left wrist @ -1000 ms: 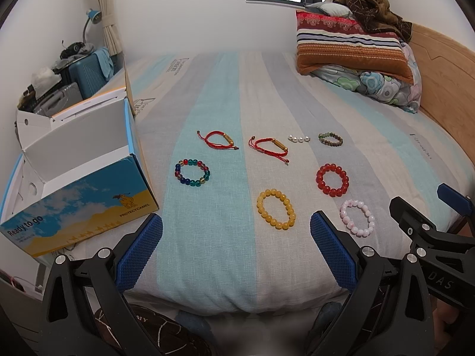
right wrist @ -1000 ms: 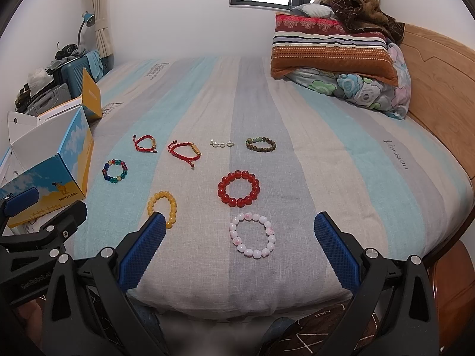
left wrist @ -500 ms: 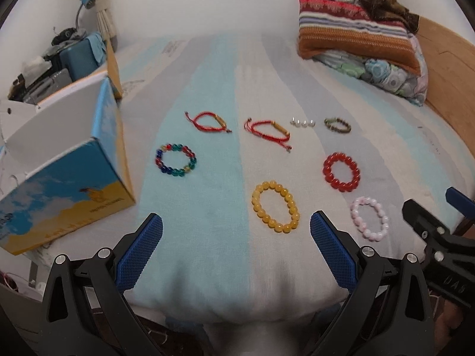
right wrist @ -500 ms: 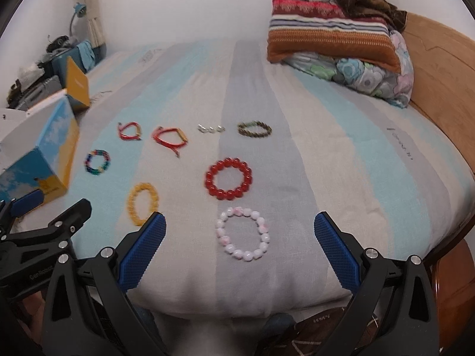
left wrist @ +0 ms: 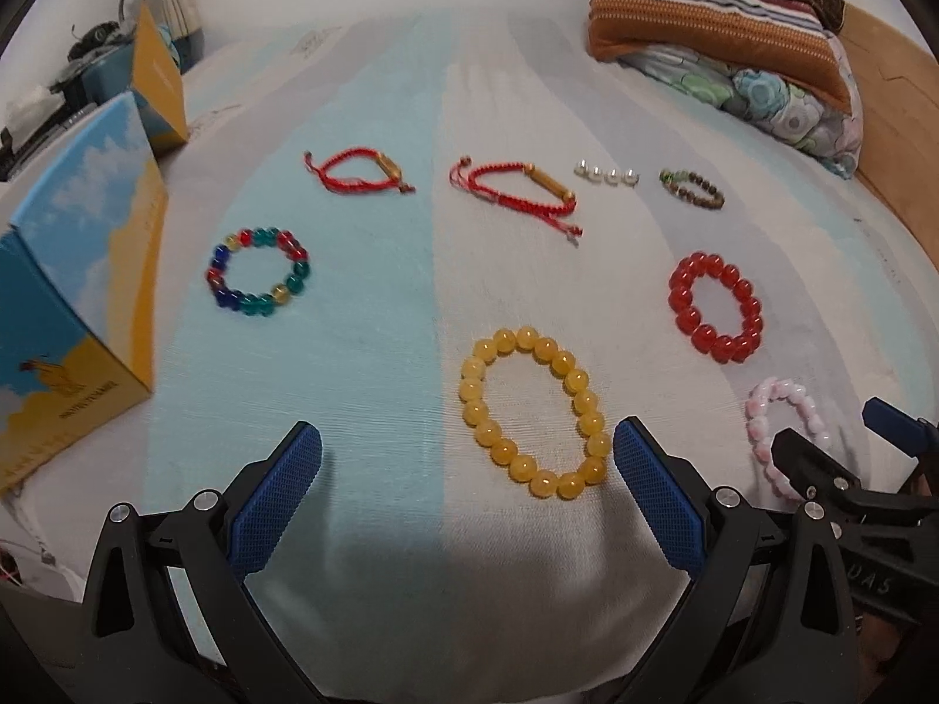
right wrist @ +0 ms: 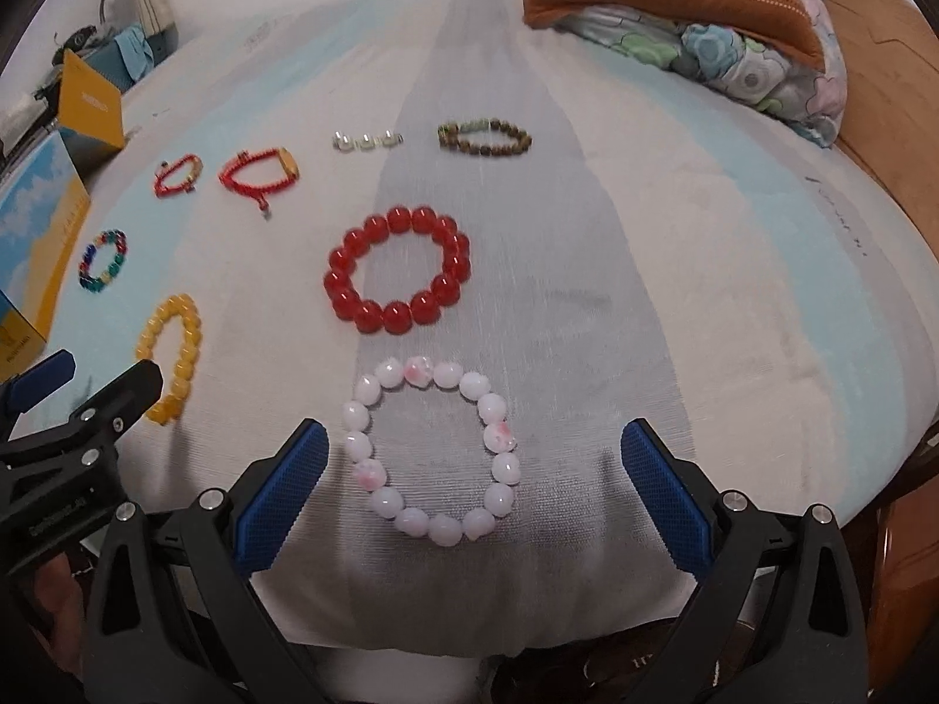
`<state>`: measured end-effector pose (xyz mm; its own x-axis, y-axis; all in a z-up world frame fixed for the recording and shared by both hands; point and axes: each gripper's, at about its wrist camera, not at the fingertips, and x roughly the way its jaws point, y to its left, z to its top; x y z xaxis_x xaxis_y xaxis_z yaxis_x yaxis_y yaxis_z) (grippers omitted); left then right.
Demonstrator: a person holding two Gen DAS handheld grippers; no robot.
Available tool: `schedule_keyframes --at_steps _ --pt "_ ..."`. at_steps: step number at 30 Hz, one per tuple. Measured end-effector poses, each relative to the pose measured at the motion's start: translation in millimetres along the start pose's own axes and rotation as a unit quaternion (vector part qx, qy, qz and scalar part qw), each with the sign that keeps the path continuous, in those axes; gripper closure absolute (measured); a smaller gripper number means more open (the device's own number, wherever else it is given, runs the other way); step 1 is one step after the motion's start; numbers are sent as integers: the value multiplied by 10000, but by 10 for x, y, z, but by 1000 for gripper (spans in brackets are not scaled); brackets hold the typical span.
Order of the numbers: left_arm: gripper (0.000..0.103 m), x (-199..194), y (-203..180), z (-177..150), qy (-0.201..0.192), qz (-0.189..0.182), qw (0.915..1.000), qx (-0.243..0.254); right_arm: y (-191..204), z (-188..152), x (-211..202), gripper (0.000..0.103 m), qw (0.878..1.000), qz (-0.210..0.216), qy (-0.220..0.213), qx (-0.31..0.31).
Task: Organize jewelry
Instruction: 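Grasp the yellow bead bracelet with the left tool while the right tool grasps the pink-white bracelet, then lift both bracelets and carry them toward the open white box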
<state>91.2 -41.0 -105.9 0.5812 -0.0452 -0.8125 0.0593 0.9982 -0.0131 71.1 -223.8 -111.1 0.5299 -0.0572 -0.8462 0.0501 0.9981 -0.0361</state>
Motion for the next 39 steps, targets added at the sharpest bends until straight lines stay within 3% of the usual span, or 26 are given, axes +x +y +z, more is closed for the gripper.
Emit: schedule_keyframes --at_steps 4,11,14,20,23,25,31,39 --pt "6 123 -36 -5 118 6 9999 3 -24 -23 89 8 9999 22 171 18" --pt "6 199 -67 -26 249 94 9996 58 1 -35 139 25 9994 129 326 -34" --pt "11 190 -57 -34 302 39 9995 55 23 -32 132 36 9991 251 335 -77" --pt "32 148 -48 -56 352 17 9993 118 40 -33 122 57 9991 263 333 -55" --pt "48 114 -25 -58 376 56 9992 117 8 -30 120 71 9992 203 331 31" --pt "66 93 -19 -54 393 106 9991 151 -20 -24 123 79 9991 229 334 104" --pt "94 30 47 -63 334 28 9994 54 -55 -19 98 84 9988 297 281 251" --pt "94 -122 143 -19 156 -292 9994 -125 -101 9 -20 84 9976 546 48 431"
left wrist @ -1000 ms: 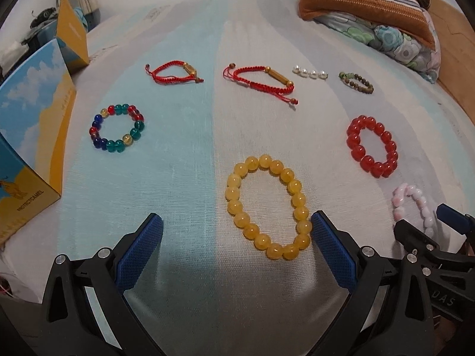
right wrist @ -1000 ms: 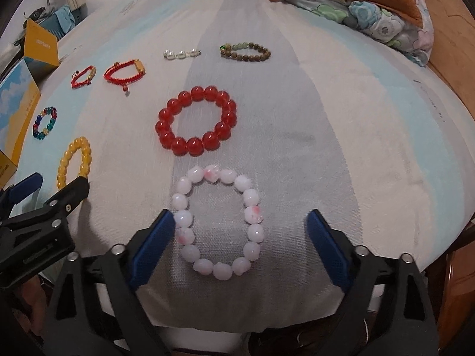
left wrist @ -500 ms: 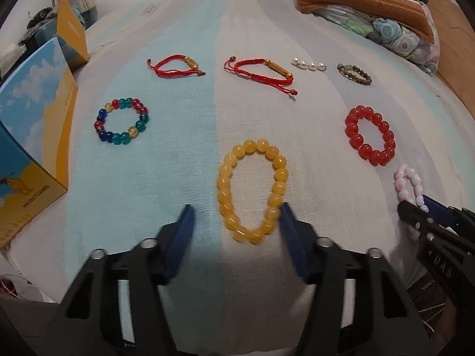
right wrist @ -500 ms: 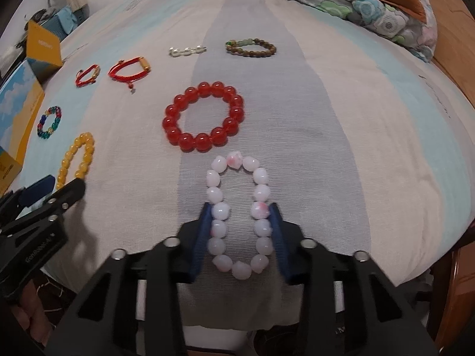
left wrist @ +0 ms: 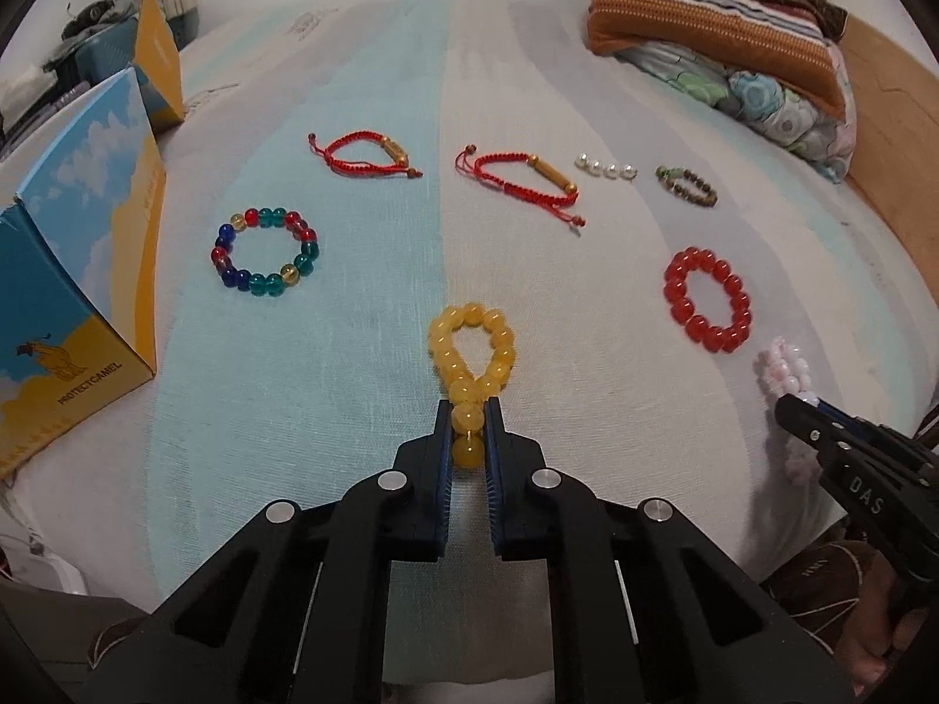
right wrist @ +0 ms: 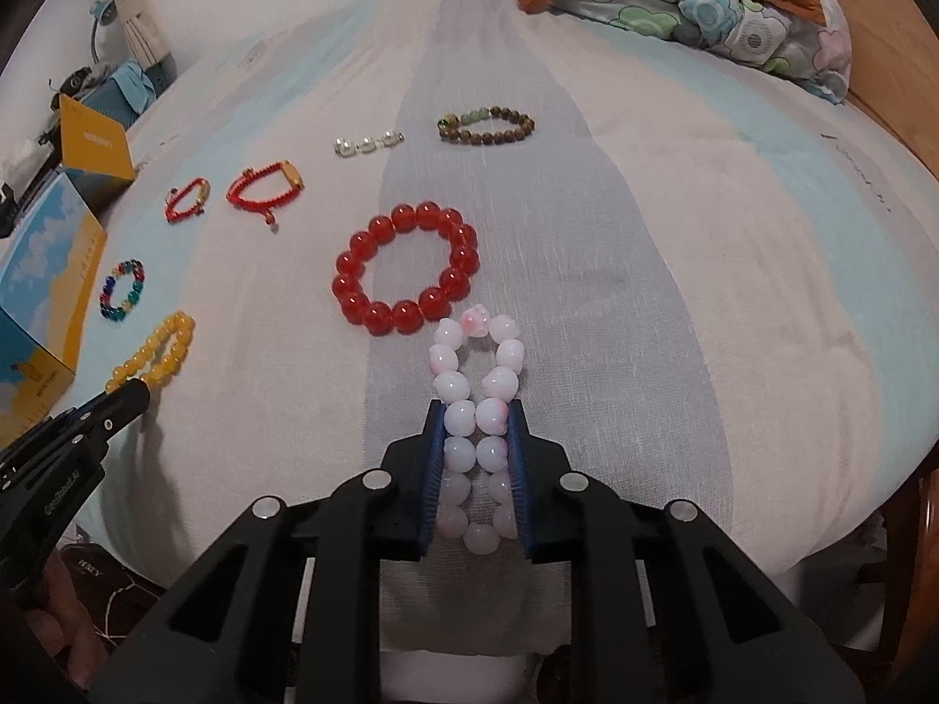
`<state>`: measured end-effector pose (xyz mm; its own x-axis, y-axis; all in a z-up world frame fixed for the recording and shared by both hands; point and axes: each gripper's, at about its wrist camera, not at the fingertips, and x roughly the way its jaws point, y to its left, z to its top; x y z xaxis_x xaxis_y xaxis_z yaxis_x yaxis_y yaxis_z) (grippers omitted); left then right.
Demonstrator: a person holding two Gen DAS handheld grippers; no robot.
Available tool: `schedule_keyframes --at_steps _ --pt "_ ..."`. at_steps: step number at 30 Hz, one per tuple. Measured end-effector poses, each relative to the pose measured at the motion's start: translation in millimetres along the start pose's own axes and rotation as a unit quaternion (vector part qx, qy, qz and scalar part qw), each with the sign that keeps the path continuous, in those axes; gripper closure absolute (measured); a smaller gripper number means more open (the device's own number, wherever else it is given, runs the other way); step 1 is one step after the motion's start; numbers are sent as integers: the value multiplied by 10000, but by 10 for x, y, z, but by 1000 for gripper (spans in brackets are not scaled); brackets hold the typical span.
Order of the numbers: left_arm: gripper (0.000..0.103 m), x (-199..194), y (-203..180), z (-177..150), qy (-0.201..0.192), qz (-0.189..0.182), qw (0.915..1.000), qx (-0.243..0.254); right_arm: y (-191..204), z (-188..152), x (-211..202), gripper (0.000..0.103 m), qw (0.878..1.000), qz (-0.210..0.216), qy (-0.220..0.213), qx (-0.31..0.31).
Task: Organize jewelry
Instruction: 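Lift both bracelets and carry them toward the open white box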
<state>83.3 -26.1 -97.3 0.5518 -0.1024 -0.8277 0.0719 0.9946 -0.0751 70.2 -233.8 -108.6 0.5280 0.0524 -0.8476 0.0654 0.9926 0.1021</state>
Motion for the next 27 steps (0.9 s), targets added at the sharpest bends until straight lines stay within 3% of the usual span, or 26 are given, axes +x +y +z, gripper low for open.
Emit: schedule_keyframes --at_steps 7,27 --pt "94 -157 34 15 -144 -139 9998 -52 14 0 -108 84 9998 104 -175 -2" --pt "94 -441 89 157 -300 -58 9995 3 84 125 -396 84 9993 87 -354 73"
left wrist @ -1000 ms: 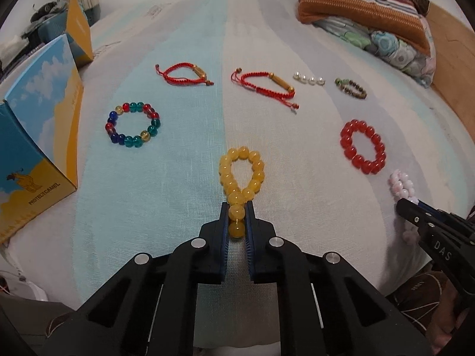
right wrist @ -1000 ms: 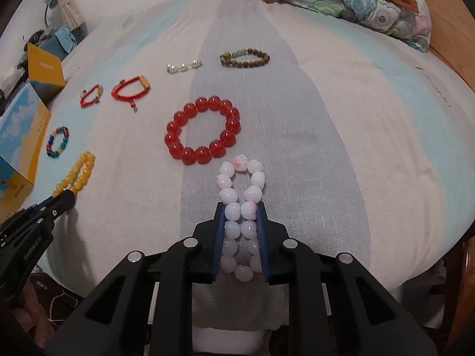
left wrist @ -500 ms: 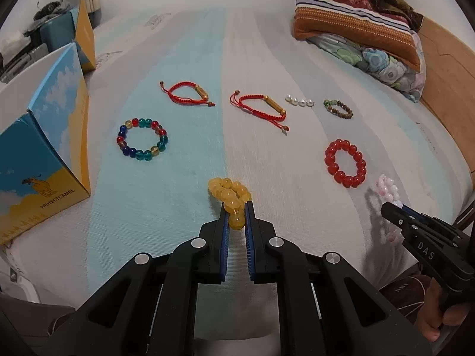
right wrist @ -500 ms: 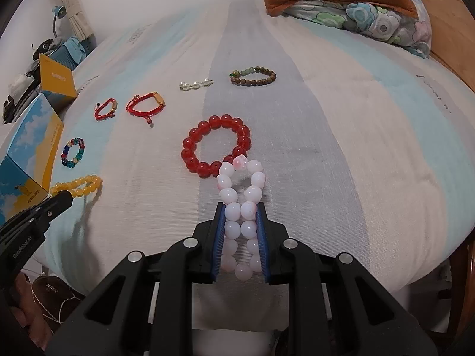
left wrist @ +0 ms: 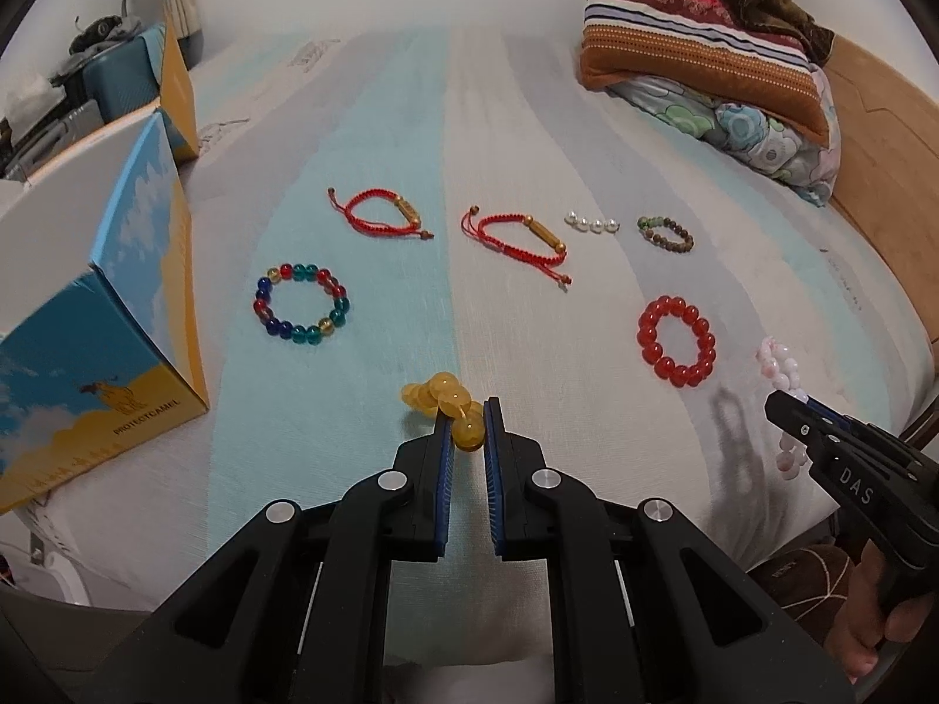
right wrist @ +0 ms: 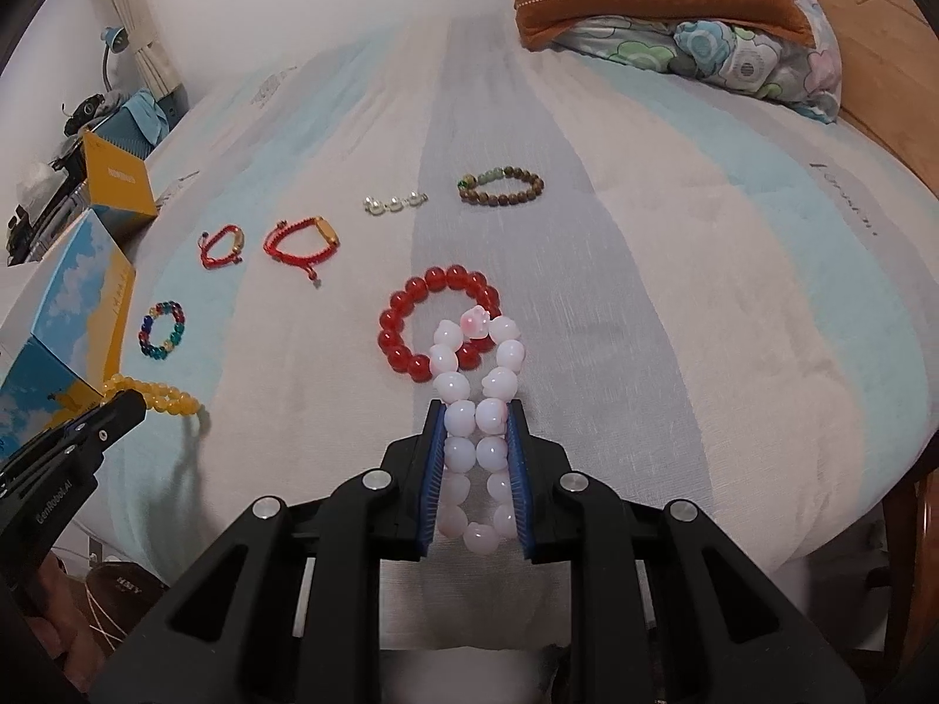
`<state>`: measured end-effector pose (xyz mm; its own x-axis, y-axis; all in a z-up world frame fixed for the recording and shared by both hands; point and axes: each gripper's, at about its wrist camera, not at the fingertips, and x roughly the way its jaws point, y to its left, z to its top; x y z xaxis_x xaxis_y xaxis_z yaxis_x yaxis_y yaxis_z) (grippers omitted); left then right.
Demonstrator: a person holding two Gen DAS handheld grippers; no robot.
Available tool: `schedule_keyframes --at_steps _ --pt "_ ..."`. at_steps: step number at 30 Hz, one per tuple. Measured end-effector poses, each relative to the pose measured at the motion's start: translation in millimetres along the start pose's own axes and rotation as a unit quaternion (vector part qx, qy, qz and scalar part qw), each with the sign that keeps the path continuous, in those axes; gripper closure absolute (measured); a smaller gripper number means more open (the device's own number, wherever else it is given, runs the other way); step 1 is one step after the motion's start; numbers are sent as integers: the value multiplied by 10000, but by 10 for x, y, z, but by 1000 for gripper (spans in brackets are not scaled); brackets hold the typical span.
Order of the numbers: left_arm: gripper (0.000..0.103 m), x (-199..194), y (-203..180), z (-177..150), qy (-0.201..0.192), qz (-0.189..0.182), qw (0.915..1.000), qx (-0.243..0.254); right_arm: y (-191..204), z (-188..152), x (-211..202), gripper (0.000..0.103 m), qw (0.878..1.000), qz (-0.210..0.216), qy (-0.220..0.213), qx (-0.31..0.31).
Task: Organize jewelry
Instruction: 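Lift both bracelets and carry them toward the open white box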
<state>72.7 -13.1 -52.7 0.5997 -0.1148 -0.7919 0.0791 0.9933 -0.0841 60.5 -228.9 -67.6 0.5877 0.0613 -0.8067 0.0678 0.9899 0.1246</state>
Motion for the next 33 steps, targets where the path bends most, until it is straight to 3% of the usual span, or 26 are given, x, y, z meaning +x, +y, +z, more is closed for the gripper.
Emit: schedule_keyframes --at_steps 19,33 --pt "94 -389 226 339 -241 141 9996 15 529 439 -321 84 9992 144 -232 -290" --pt "94 -798 641 728 -581 183 9979 -225 1388 807 -470 84 9951 390 -380 -820"
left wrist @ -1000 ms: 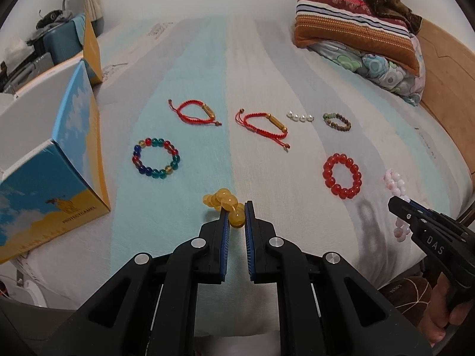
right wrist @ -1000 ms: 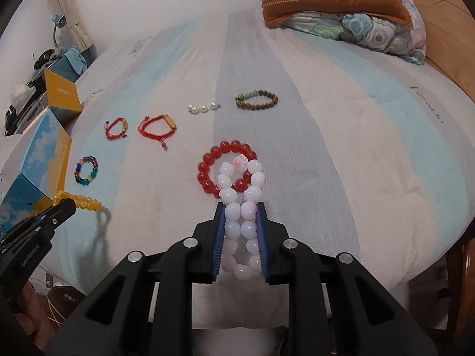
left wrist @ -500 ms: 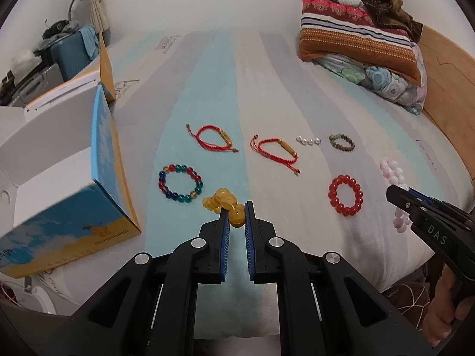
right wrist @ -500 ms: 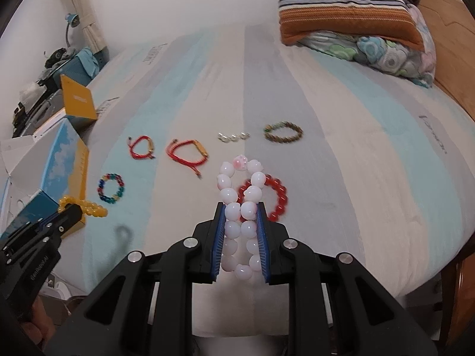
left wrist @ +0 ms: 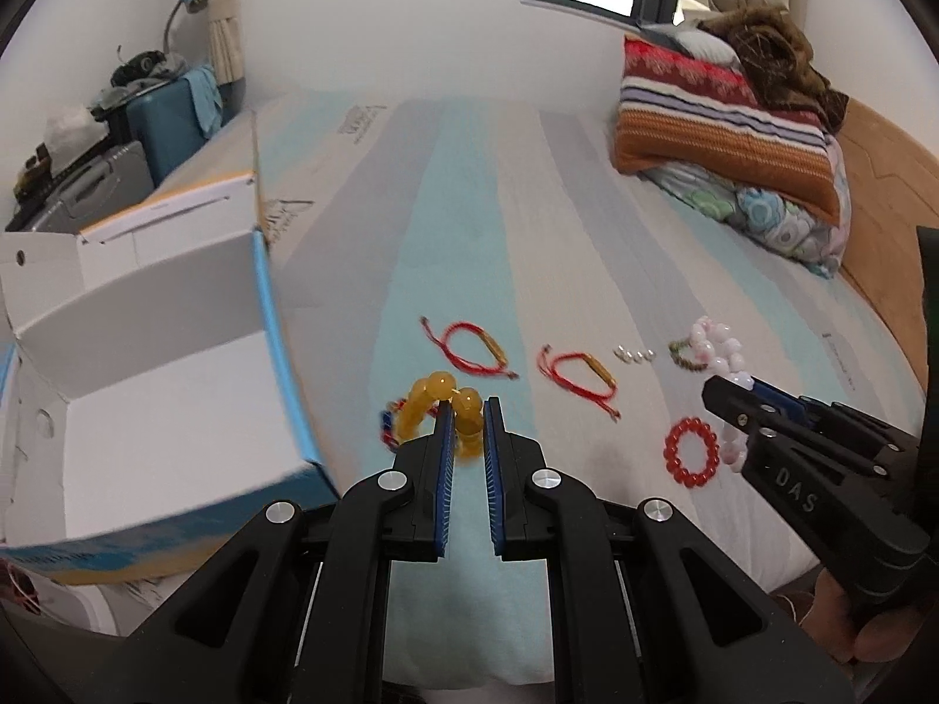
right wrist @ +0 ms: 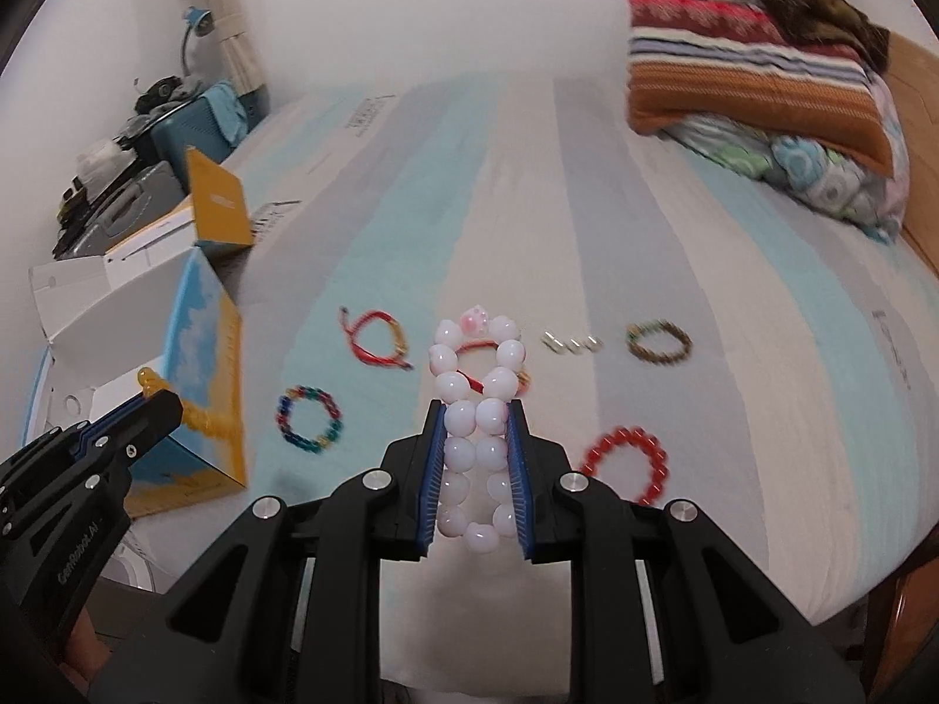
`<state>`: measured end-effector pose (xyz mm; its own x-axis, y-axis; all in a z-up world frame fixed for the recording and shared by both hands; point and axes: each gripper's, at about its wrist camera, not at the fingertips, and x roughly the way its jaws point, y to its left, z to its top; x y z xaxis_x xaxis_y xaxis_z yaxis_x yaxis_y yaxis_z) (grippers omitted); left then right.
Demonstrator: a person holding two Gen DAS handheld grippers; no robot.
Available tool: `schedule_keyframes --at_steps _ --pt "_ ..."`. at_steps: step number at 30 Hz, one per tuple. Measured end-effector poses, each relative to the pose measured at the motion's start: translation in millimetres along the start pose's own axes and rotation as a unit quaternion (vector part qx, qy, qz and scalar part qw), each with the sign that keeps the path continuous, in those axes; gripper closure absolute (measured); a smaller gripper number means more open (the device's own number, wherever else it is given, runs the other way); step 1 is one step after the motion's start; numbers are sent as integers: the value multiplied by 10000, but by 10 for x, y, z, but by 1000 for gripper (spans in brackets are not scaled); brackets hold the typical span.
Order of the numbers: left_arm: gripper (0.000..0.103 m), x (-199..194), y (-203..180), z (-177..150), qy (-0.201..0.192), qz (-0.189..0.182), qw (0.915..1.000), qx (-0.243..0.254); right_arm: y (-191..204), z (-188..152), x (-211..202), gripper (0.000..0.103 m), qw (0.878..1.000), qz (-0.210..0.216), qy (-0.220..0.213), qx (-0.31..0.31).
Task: Organize jewelry
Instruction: 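Lift both bracelets and carry them toward the open white box, then open both tools to drop the bracelets into the white box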
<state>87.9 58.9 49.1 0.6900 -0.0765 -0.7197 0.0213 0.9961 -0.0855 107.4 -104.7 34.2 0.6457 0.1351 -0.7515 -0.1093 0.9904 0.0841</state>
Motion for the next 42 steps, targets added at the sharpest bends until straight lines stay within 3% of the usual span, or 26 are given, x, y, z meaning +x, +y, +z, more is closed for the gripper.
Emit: schedule_keyframes --at_steps 10,20,32,42 --pt "94 -205 404 209 -132 182 9996 -140 732 335 45 84 9990 243 -41 -367" --pt "94 -541 992 318 -346 692 9960 -446 1522 460 39 83 9950 603 -61 -789" --pt "94 -688 1901 66 -204 1324 9860 -995 2500 291 230 84 9851 1041 185 -1355" --pt "94 -335 2557 -265 311 1673 9755 -1394 3039 35 711 84 9783 1117 650 -1618"
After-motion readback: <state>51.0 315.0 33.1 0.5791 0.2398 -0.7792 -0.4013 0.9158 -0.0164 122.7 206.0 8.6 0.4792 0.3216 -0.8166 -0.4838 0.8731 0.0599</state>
